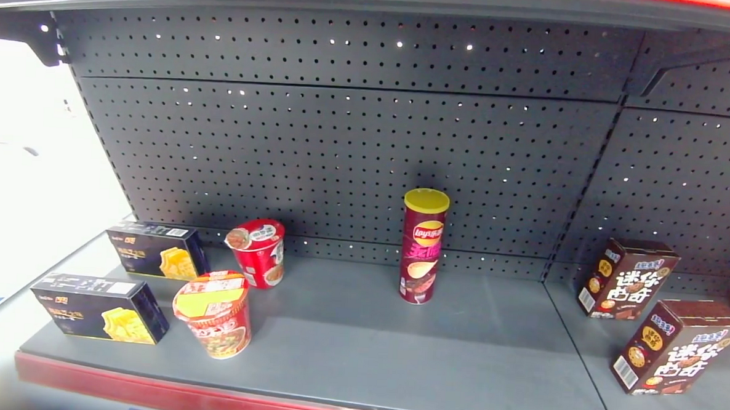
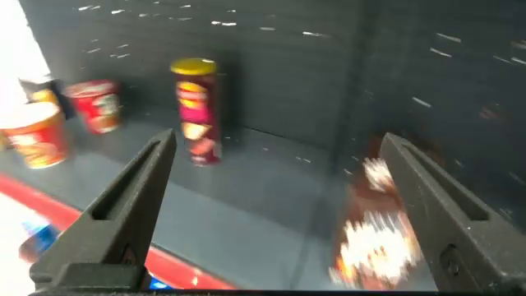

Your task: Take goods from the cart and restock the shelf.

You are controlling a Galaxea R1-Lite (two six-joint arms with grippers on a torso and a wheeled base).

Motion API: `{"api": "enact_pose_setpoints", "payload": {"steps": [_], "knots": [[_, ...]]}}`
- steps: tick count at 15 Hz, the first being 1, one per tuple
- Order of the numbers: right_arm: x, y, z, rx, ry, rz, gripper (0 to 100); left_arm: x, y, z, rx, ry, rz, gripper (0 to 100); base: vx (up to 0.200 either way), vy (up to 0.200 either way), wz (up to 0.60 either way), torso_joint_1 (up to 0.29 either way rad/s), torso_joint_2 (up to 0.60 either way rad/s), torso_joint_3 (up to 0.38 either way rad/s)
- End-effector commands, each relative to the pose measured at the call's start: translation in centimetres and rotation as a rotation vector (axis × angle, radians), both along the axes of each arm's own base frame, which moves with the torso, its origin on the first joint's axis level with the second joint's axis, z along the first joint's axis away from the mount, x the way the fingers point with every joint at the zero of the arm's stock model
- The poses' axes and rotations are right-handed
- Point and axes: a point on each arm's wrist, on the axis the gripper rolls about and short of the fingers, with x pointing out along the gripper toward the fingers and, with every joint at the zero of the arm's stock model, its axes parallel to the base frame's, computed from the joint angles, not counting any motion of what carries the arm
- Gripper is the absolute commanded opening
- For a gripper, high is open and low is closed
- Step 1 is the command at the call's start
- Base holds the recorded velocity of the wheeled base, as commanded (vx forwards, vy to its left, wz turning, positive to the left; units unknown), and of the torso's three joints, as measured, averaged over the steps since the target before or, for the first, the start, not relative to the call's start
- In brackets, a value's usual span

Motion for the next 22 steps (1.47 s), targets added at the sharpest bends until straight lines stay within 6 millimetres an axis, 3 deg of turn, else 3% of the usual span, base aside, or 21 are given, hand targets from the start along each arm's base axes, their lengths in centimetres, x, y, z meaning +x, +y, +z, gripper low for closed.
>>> {"api": "enact_pose_setpoints", "payload": {"steps": [1,4,6,9,12,13,15,19,21,22], "knots": [[7.1,3.2,0.9,-0.060,0.113,0.174,100,0.0,0.0,-0.3,0.001,0.006,0.002,0,0.000,0.000,0.00,0.000,0.00,0.000],[8.3,3.8,0.4,-0.074,0.151,0.230,100,0.0,0.0,-0.3,-0.001,0.006,0.001,0,0.000,0.000,0.00,0.000,0.00,0.000],[10.4,4.9,-0.7,-0.095,0.202,0.287,100,0.1,0.0,-0.7,0.001,0.023,-0.002,0,0.000,0.000,0.00,0.000,0.00,0.000],[15.4,6.7,-2.4,-0.089,0.157,0.325,100,0.2,0.0,-0.8,0.002,0.033,-0.005,0,0.000,0.000,0.00,0.000,0.00,0.000],[19.1,7.5,-4.0,-0.089,0.157,0.427,100,0.2,0.0,-0.7,-0.001,0.033,-0.007,0,0.000,0.000,0.00,0.000,0.00,0.000],[19.2,7.5,-4.0,-0.089,0.157,0.431,100,0.2,0.0,-0.7,-0.001,0.033,-0.007,0,0.000,0.000,0.00,0.000,0.00,0.000],[22.3,7.9,-5.2,-0.084,0.172,0.541,100,0.2,0.0,-0.8,-0.001,0.035,-0.010,0,0.000,0.000,0.00,0.000,0.00,0.000],[25.4,7.7,-5.1,-0.059,0.217,0.660,100,0.2,0.0,-0.5,-0.002,0.030,-0.016,0,0.000,0.000,0.00,0.000,0.00,0.000],[25.9,7.9,-5.2,-0.058,0.224,0.675,100,0.2,0.0,-0.4,-0.005,0.029,-0.027,0,0.000,0.000,0.00,0.000,0.00,0.000],[28.6,8.0,-5.6,-0.056,0.219,0.691,100,0.5,-0.1,-0.3,-0.007,0.045,-0.037,0,0.000,0.000,0.00,0.000,0.00,0.000]]}}
